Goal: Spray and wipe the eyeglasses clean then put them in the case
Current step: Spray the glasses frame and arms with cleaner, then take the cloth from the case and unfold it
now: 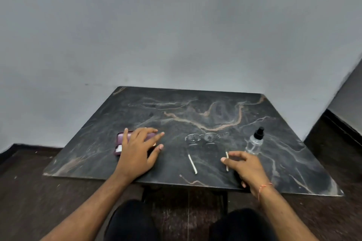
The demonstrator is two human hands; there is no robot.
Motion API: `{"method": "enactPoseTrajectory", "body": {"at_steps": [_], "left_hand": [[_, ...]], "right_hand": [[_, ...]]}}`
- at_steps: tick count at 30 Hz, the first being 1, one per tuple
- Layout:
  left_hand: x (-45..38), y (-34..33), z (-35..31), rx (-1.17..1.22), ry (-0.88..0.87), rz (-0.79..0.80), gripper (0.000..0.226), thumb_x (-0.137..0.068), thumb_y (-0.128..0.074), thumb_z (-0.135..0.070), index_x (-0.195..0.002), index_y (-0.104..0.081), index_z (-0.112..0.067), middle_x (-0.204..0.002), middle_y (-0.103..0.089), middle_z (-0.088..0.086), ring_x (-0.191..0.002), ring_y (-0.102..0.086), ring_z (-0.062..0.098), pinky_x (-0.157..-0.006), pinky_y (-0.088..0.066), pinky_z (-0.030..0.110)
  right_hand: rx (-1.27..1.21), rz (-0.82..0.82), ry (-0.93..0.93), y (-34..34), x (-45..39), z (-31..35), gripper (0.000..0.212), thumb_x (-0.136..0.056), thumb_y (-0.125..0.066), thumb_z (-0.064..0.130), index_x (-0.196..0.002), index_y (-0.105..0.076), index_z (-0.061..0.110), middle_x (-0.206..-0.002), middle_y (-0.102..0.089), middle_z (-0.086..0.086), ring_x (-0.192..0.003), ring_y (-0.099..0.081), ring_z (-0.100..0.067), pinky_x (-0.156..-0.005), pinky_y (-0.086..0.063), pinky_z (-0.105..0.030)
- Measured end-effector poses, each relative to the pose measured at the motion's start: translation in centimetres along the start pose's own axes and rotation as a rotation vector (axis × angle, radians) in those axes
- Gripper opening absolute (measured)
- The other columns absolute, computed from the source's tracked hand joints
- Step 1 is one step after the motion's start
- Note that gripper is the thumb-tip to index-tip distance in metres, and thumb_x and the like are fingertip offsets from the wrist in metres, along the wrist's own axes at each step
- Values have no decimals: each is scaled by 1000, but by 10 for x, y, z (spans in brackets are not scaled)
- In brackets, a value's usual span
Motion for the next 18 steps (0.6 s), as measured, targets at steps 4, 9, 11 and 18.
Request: {"method": "enactPoseTrajectory", "body": {"at_steps": [4, 9, 11, 18], "left_hand": [[28, 34, 72, 29, 261, -49, 44, -102, -52, -57, -143, -66, -48, -145, -57, -17, -143, -49, 16, -125, -17, 75], [59, 44, 138, 226, 612, -47, 46, -100, -46, -59, -139, -70, -49, -148, -62, -9, -147, -48, 27, -125, -32, 62], [59, 36, 142, 227, 626, 28, 41, -103, -51, -56, -138, -70, -48, -145, -68, -10, -145, -53, 26, -126, -31, 59], [66, 23, 142, 185, 578, 164, 62, -84, -61, -81, -137, -68, -51, -138, -70, -20, -143, -52, 14, -129, -17, 61]], "right_hand": [[261, -197, 173, 6, 22, 20, 46, -82, -86, 55, -120, -68, 37, -57, -58, 5, -54, -59, -16, -56, -43, -33], [290, -218, 524, -40, 58, 76, 31, -89, -81, 49, -118, -68, 48, -76, -60, 15, -72, -62, -8, -64, -47, -28], [302, -178, 612, -68, 64, 99, 27, -90, -81, 45, -114, -72, 47, -77, -61, 14, -73, -63, -6, -68, -51, -30], [457, 51, 710, -177, 62, 138, 22, -94, -74, 51, -114, -77, 42, -85, -67, 13, -87, -66, -8, -81, -55, -36]]}}
Point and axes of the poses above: each hand's wrist, its own x-axis away from the middle knuckle, its own y-axis out of the back of the hand, z = x × y, the point moved 10 cm from there along -x, towards the middle knuckle
